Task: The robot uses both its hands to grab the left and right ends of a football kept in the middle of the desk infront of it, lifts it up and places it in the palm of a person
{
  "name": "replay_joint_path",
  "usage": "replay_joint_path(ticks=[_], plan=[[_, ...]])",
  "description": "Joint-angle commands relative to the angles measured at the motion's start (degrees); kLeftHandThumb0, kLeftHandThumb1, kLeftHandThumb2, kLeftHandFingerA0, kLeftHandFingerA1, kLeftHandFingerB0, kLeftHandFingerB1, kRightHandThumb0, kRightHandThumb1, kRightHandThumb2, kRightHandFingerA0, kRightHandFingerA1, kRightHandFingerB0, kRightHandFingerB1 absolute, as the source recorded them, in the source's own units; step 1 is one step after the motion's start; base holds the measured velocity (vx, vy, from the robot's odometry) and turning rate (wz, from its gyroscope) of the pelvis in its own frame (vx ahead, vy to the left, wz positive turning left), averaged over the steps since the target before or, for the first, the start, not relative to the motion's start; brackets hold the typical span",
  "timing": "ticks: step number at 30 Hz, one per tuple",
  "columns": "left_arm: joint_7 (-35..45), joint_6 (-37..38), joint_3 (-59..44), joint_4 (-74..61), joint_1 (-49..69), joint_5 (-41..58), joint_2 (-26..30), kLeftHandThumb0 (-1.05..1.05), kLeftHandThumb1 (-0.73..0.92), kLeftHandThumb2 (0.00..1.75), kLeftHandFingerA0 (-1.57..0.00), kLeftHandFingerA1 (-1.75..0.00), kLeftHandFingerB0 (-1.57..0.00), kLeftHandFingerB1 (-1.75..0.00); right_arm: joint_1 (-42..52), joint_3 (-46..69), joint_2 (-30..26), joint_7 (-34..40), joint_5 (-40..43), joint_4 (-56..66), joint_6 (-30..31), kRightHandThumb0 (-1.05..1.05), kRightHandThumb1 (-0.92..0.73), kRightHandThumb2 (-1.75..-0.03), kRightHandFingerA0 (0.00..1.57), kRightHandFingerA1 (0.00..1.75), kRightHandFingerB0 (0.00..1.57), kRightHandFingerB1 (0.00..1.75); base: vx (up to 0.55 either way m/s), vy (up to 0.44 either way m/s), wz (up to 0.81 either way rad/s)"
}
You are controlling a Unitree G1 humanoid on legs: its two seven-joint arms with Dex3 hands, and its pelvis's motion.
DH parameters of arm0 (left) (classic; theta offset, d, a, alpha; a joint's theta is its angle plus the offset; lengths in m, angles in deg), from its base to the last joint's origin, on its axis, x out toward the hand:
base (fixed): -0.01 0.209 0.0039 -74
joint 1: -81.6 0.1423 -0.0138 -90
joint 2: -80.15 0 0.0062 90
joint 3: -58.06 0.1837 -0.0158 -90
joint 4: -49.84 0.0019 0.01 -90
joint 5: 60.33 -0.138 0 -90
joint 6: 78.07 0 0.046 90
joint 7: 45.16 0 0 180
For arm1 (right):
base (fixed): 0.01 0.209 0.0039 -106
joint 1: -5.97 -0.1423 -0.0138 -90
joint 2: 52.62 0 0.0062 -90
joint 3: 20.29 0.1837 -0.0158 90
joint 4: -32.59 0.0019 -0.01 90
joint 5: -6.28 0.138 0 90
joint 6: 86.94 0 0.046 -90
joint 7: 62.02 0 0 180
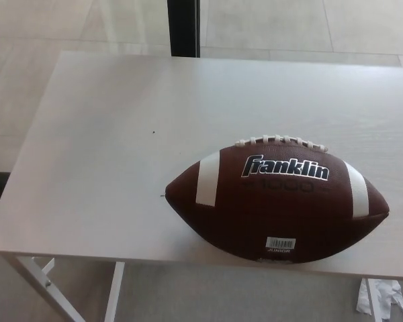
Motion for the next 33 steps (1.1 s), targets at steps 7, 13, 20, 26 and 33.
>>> replay_joint_path(ticks=[7, 13, 20, 26, 33], plan=[[-3.8, -4.2, -11.4, -18.6, -3.8, 12.6, -4.2, -0.77, 0.80, 0.65, -0.57, -0.55, -0.38, -0.41, -8.3, 14.7, -3.2, 0.3, 14.1, 2.3, -0.8, -0.84, -0.87, -0.67, 0.46, 0.46, 0.20, 0.30, 0.00, 0.000, 0.00], [-10.3, -12.3, -12.2, -39.0, -14.2, 18.7, -6.3, -0.97, 0.59, 0.83, -0.61, -0.56, -0.48, -0.49, -17.1, 16.1, -3.1, 0.6, 15.7, 9.3, 0.8, -0.84, -0.89, -0.67, 0.47, 0.48, 0.20, 0.30, 0.00, 0.000, 0.00], [-15.6, -17.9, -3.5, -57.8, -25.7, 15.7, -8.3, -0.86, 0.77, 0.70, -0.40, -0.42, -0.30, -0.35, -23.4, 11.6, 6.6, 5.6, 18.3, 30.3, 10.7, -0.92, -0.85, -0.65, 0.38, 0.97, 0.14, 0.46, 0.00, 0.000, 0.00], [-16.0, -18.7, 6.3, -62.3, -32.0, 10.1, -13.7, -0.79, 0.92, 0.71, -0.32, -0.47, -0.19, -0.35, -21.5, 5.9, 20.1, 8.7, 19.3, 45.9, 11.8, -1.05, -0.86, -0.68, 0.44, 1.16, 0.34, 0.90, 0.00, 0.000, 0.00], [-11.9, -13.9, 21.9, -66.4, -26.3, -0.6, -18.7, -0.80, 0.76, 1.05, -0.23, -0.55, -0.19, -0.49, -17.1, -0.8, 30.1, 10.8, 14.0, 52.2, 13.6, -1.05, -0.87, -0.75, 0.11, 1.29, 0.12, 0.93, 0.00, 0.000, 0.00]])
